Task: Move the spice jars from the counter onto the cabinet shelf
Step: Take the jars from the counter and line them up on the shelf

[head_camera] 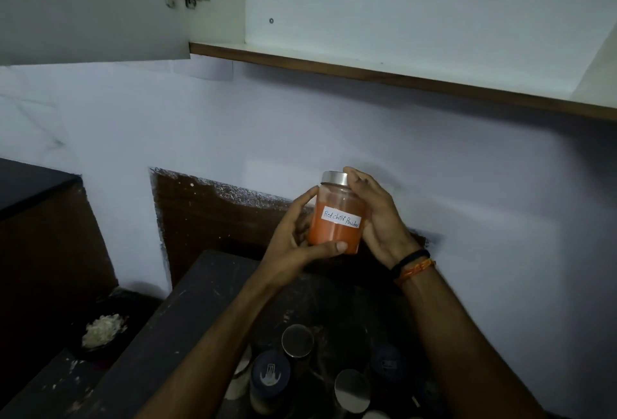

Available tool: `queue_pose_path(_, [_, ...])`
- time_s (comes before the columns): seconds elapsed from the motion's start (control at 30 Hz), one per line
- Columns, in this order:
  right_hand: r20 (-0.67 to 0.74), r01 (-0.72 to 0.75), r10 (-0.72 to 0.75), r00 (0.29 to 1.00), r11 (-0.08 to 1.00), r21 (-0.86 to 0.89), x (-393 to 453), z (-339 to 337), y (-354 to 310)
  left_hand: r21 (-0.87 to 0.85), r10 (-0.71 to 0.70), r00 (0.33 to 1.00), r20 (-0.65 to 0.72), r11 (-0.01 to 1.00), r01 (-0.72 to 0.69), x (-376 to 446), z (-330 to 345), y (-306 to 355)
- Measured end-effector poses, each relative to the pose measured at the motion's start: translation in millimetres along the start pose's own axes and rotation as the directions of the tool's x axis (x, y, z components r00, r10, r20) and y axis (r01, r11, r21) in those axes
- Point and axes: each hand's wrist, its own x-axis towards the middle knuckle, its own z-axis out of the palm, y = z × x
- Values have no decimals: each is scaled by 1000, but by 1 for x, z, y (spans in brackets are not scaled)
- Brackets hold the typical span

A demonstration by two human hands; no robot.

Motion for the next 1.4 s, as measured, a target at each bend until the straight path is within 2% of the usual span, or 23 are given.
queue_pose_path(0.17, [47, 52, -51, 998, 999, -14, 21, 9, -25, 96, -5, 993, 115, 995, -6, 34, -22, 26])
queue_pose_path(0.43, [83, 224, -216, 973, 969, -100, 76, 45, -82, 249, 92, 989, 119, 961, -119, 99, -60, 80])
queue_pose_path(0.83, [122, 359, -341, 932, 915, -186, 166, 88, -185, 207, 298, 939, 174, 921, -331, 207, -112, 167])
queue_pose_path(0.93, [140, 405, -384, 913, 895, -188, 187, 91, -199, 293, 331, 926, 182, 880, -372, 230, -122, 175])
queue_pose_path(1.0, [132, 419, -400, 907, 890, -180, 201, 90, -206, 454, 359, 912, 196, 791, -409, 245, -135, 177])
queue_pose_path(1.03, [125, 424, -408, 905, 889, -173, 208, 89, -209, 562, 354, 909, 219, 716, -414, 252, -143, 178])
queue_pose_path(1.07, [120, 433, -418, 901, 886, -166, 216, 87, -213, 676, 327, 912, 249, 615, -405, 260, -153, 177])
queue_pose_path(1.13, [107, 452, -440, 892, 877, -164, 232, 83, -219, 873, 213, 935, 284, 346, -344, 278, -169, 172])
queue_pose_path(1.2, [97, 458, -447, 889, 871, -176, 249, 78, -223, 956, 74, 959, 273, 93, -280, 292, -178, 168])
queue_pose_path(1.23, [95, 455, -445, 890, 869, -193, 260, 76, -224, 963, 21, 963, 270, 9, -271, 298, -180, 168])
queue_pose_path(1.3, [97, 448, -437, 894, 861, -240, 280, 74, -226, 953, -14, 956, 294, -73, -295, 307, -182, 167])
queue_pose_path(1.4, [131, 443, -423, 897, 846, -298, 310, 74, -223, 929, 69, 931, 358, -125, -348, 314, -186, 162])
